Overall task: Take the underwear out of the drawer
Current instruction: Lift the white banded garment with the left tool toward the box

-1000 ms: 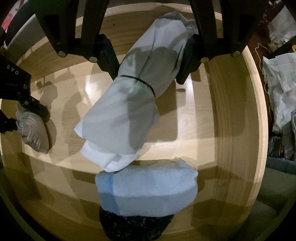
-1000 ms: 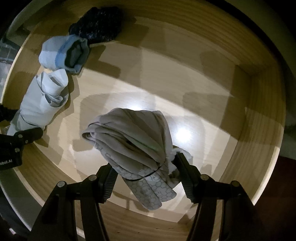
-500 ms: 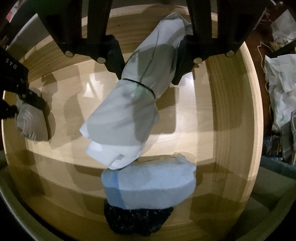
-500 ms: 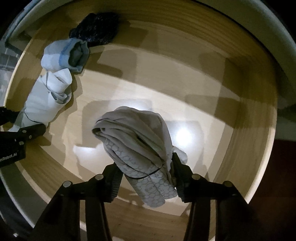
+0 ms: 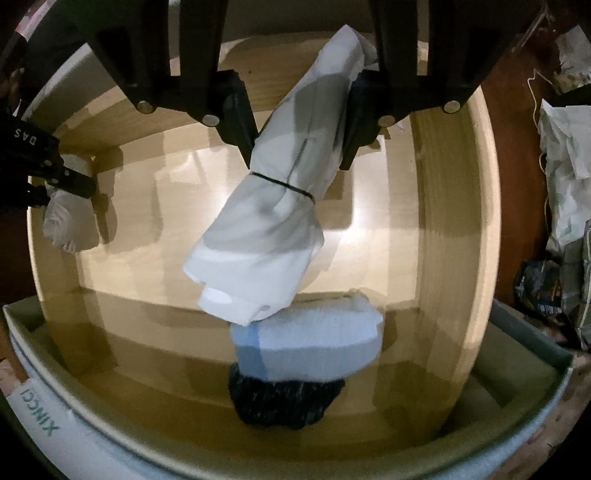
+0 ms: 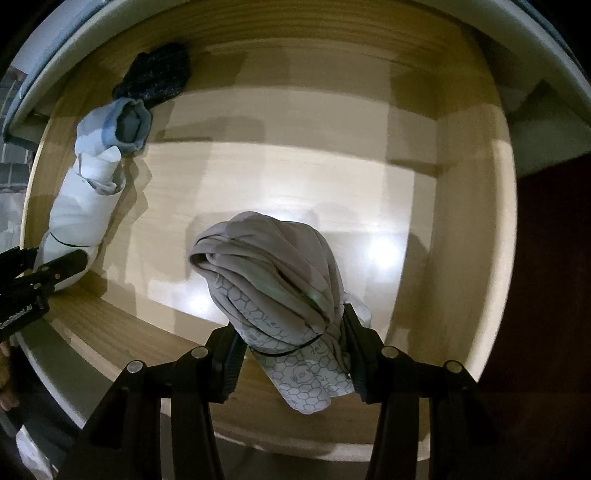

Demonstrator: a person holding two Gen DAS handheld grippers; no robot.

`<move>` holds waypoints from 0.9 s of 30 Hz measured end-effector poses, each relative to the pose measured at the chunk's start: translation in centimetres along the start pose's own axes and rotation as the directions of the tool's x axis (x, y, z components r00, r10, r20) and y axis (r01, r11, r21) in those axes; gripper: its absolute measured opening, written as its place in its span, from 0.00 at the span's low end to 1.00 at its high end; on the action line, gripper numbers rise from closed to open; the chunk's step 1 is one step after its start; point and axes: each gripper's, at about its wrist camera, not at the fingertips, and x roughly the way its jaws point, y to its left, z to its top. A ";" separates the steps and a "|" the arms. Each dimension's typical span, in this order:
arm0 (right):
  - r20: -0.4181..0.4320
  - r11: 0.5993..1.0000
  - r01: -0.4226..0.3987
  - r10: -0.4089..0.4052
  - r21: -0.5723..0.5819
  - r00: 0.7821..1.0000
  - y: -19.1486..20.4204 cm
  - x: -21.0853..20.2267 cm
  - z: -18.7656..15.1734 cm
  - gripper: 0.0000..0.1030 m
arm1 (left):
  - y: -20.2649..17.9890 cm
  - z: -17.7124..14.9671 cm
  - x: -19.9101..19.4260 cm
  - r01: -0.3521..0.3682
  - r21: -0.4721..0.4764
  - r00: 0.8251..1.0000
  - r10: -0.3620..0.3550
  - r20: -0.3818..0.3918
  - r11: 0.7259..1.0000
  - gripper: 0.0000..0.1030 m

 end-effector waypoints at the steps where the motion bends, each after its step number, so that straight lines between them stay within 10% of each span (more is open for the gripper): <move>1: 0.004 1.000 0.004 -0.004 0.001 1.000 0.1 -0.1 -0.1 0.43 | -0.1 -0.1 -0.3 0.002 0.003 1.000 -0.002 0.008 1.000 0.40; 16: 0.054 0.999 0.038 -0.039 0.025 0.998 1.4 -0.1 -1.8 0.43 | 0.5 -1.1 -7.3 0.012 0.036 0.968 -0.021 0.250 0.999 0.37; 27: 0.052 0.997 0.065 -0.066 0.030 0.996 1.5 -1.5 -1.2 0.43 | 0.4 -2.7 -14.3 -0.001 0.071 0.878 -0.033 0.478 0.997 0.37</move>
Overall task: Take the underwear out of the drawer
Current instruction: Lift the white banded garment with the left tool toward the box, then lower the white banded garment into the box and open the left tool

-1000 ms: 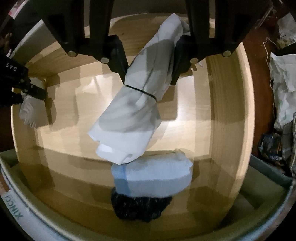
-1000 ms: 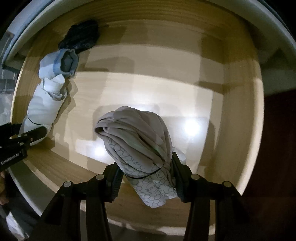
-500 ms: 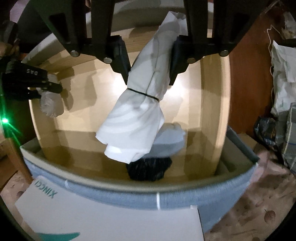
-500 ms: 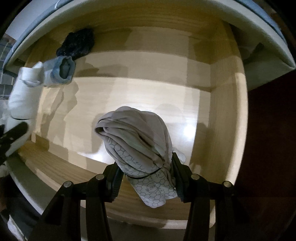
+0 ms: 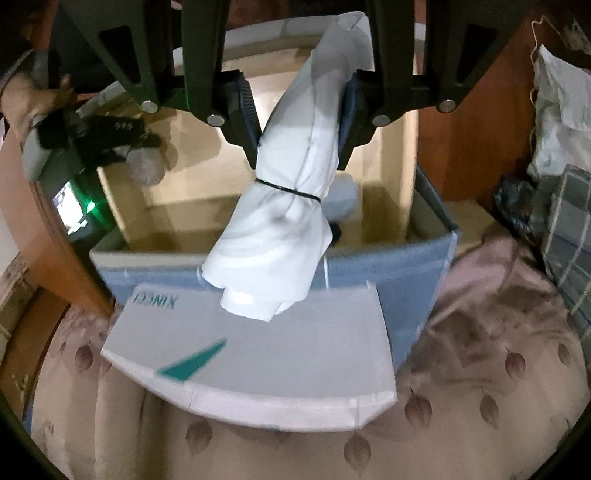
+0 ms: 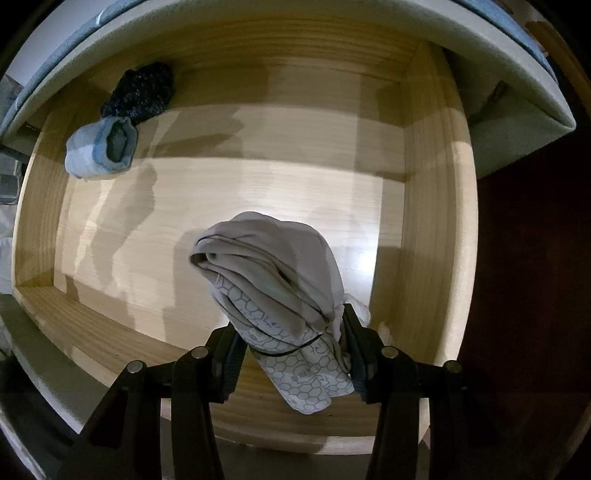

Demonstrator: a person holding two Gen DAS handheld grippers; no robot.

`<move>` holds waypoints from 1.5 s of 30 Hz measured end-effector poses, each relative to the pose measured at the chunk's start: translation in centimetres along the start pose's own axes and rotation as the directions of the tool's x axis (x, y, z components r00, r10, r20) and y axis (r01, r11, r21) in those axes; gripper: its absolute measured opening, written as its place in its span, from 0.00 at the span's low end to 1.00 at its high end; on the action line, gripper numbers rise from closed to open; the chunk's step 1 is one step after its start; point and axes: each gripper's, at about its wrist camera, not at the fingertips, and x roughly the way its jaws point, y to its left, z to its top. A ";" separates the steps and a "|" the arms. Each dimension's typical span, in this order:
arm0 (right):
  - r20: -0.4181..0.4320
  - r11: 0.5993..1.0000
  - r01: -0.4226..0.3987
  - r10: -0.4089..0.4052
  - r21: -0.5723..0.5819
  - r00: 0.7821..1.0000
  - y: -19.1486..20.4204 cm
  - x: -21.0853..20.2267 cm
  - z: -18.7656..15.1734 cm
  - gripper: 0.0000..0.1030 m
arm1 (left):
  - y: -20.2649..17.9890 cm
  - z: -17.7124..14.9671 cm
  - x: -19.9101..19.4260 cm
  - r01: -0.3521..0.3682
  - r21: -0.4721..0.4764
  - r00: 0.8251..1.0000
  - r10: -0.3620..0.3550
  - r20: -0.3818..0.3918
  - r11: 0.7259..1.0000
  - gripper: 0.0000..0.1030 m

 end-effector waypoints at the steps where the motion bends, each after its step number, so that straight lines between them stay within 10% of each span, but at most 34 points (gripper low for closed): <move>1: -0.001 1.000 0.001 -0.001 -0.002 1.000 0.2 0.0 0.0 0.43 | -0.1 0.2 -0.4 -0.001 0.005 1.000 0.001 0.011 1.000 0.37; 22: 0.023 0.999 -0.022 0.021 0.039 0.999 -2.9 -1.5 0.4 0.43 | -0.3 14.3 -9.7 -0.065 -0.014 0.926 0.065 0.373 0.998 0.37; 33: 0.028 0.997 -0.033 0.031 0.064 0.999 -3.9 -1.7 0.1 0.43 | -0.2 20.4 -3.6 -0.074 -0.071 0.957 0.091 0.277 0.995 0.37; 45: 0.030 0.996 -0.048 0.046 0.071 0.999 -4.3 -2.1 0.3 0.43 | -0.4 20.2 4.7 -0.124 -0.065 0.987 0.130 0.096 0.990 0.37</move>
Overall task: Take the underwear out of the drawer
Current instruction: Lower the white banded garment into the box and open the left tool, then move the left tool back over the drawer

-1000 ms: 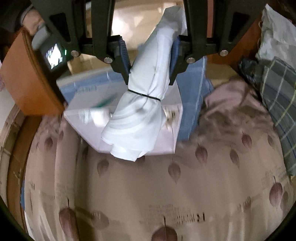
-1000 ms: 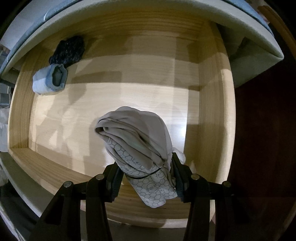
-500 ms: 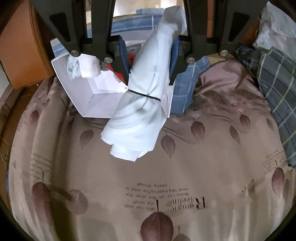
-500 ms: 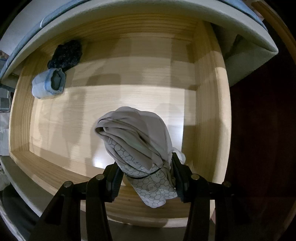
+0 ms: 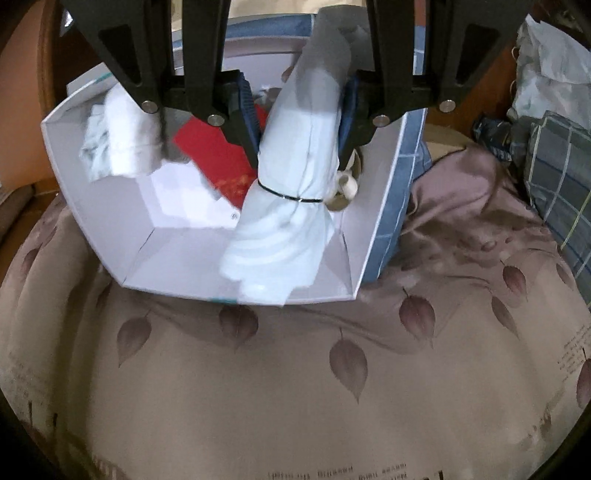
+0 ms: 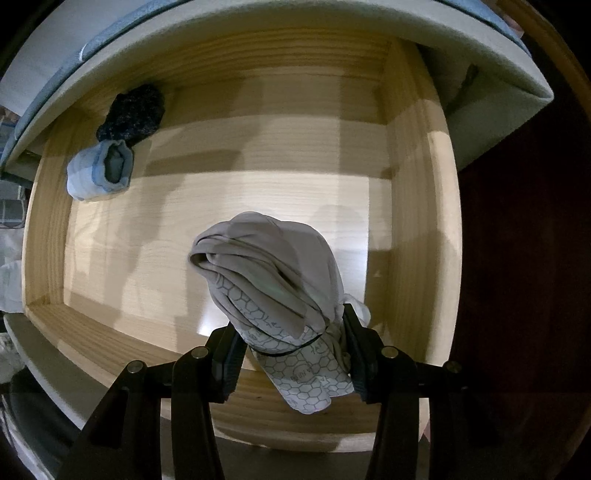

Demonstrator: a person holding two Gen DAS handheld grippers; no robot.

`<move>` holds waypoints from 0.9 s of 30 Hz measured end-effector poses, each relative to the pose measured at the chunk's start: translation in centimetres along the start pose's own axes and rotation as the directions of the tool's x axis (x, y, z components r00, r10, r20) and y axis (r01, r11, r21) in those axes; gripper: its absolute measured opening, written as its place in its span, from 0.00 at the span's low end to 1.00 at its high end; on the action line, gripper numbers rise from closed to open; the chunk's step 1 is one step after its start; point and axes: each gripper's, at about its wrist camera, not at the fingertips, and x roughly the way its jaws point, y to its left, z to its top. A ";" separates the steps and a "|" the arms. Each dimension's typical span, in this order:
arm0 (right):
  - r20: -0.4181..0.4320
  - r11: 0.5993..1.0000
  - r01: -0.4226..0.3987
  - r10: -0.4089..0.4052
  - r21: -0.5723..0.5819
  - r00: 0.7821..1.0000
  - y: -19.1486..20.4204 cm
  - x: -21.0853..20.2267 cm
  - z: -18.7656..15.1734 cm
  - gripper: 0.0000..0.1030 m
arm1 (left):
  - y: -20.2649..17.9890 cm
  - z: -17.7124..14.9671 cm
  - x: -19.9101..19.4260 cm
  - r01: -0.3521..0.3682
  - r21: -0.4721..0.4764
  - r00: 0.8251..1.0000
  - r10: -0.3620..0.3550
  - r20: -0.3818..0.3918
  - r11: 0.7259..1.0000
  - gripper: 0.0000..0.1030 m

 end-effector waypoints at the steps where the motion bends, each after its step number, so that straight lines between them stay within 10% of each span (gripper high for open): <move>1: 0.001 1.000 0.001 -0.001 0.001 1.000 0.0 0.0 0.0 0.43 | 0.0 -0.2 0.4 0.002 -0.001 1.000 -0.002 -0.010 1.000 0.37; 16: -0.007 1.000 -0.006 0.007 0.001 1.000 -0.3 0.0 0.2 0.43 | 0.6 -0.1 0.8 0.020 -0.066 0.999 -0.023 -0.047 0.998 0.50; 27: -0.002 1.000 0.009 -0.009 -0.002 1.000 0.1 0.0 0.1 0.43 | 2.4 0.3 -6.4 0.020 -0.033 0.996 -0.017 0.088 0.999 0.59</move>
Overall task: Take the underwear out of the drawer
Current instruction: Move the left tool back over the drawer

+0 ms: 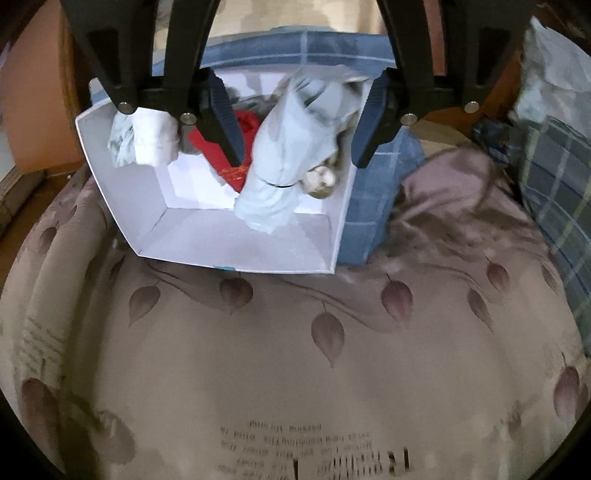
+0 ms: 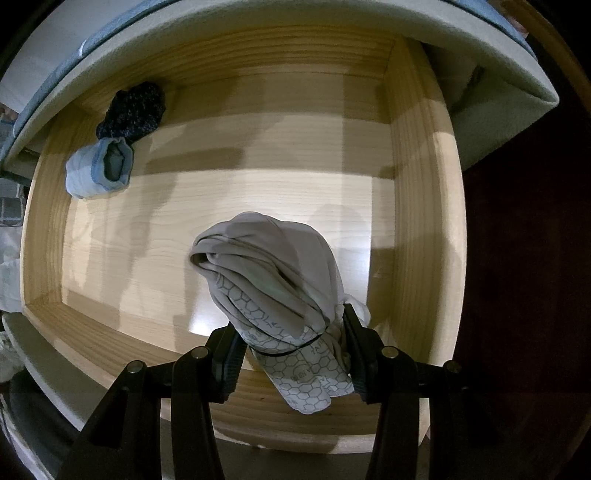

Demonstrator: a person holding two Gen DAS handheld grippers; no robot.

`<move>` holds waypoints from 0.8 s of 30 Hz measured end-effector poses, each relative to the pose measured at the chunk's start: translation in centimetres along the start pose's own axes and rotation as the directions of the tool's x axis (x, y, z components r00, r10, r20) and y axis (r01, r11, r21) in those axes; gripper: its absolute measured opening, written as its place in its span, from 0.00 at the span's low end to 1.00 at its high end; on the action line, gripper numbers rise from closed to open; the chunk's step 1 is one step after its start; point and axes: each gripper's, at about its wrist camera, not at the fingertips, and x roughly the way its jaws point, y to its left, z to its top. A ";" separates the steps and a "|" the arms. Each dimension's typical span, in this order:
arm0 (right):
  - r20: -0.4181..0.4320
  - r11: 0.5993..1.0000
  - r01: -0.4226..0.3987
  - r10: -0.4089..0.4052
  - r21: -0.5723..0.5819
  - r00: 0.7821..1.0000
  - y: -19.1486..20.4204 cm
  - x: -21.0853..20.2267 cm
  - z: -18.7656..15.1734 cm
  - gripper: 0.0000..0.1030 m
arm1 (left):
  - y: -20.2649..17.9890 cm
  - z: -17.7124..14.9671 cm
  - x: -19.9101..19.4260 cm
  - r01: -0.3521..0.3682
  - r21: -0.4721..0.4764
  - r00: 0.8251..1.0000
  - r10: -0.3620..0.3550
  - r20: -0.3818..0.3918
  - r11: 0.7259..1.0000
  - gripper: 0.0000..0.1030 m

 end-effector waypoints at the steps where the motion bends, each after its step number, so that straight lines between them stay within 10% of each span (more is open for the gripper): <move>1: 0.000 1.000 0.002 -0.002 -0.002 1.000 0.1 0.0 0.0 0.43 | 0.1 -0.3 -0.7 -0.012 0.016 1.000 0.012 0.011 1.000 0.59; 10: 0.030 1.000 0.026 -0.026 -0.016 0.999 1.0 -0.5 -0.4 0.43 | 2.9 -8.4 -4.7 -0.098 0.032 0.995 0.097 0.016 0.995 0.59; 24: 0.224 1.000 0.014 -0.008 -0.025 0.975 1.4 -4.4 -1.8 0.43 | 6.2 -21.5 0.3 -0.155 -0.047 0.981 0.148 -0.122 0.987 0.59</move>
